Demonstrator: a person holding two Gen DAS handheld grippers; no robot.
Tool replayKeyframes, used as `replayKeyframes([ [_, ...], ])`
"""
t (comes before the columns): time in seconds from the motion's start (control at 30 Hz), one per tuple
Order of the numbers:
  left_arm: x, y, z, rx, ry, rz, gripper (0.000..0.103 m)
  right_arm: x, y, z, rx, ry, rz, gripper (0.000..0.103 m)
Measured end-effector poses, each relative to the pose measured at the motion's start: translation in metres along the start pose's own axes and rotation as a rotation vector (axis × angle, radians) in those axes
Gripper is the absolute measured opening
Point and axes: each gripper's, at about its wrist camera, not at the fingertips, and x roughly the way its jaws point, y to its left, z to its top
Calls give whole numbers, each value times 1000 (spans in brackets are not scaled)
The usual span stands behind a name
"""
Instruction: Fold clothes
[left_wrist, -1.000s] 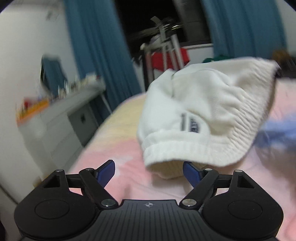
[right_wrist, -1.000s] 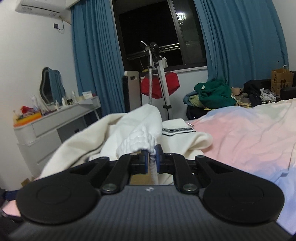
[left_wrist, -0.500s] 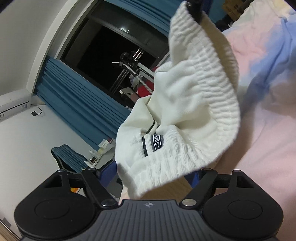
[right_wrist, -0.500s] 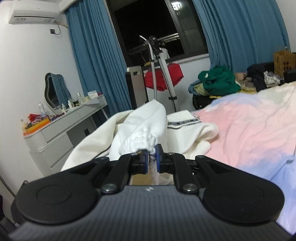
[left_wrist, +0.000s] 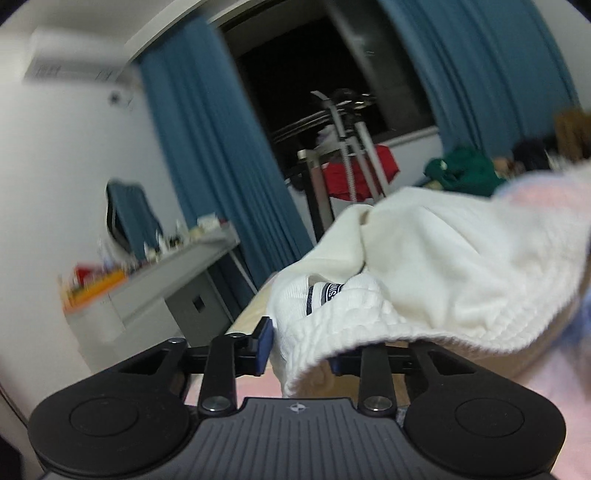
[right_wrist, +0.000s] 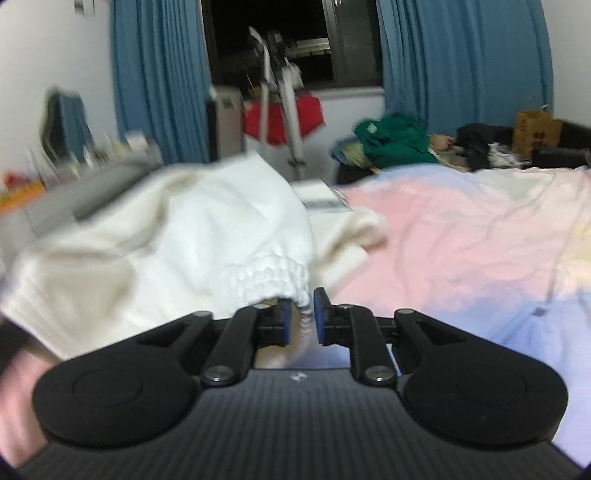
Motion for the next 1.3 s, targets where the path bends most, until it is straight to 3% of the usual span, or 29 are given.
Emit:
replayKeyframes([
  [0.17, -2, 43, -2, -174, 36, -31, 22, 28, 4, -20, -97, 96, -65, 42],
  [0.3, -1, 75, 4, -277, 45, -50, 21, 33, 9, -33, -147, 58, -38, 40],
  [0.37, 5, 91, 8, -328, 45, -57, 19, 28, 10, -32, -113, 52, 34, 10],
  [0.6, 55, 189, 51, -491, 86, -75, 15, -34, 41, -13, 6, -9, 224, 8],
  [0.73, 89, 247, 85, -384, 41, 21, 15, -58, 91, -7, 54, -32, 396, 8],
  [0.87, 140, 303, 97, -383, 101, 62, 15, -54, 150, -7, 118, -9, 555, 8],
  [0.97, 188, 332, 87, -393, 169, 81, 15, -31, 191, -14, 139, 28, 611, 8],
  [1.07, 241, 345, 56, -412, 259, 102, 15, -5, 224, -27, 161, 79, 647, 8],
  [1.2, 290, 348, 3, -450, 367, 82, 14, 29, 238, -50, 179, 149, 613, 9],
  [1.3, 300, 352, -24, -495, 399, 76, 14, 38, 240, -54, 173, 156, 611, 9],
])
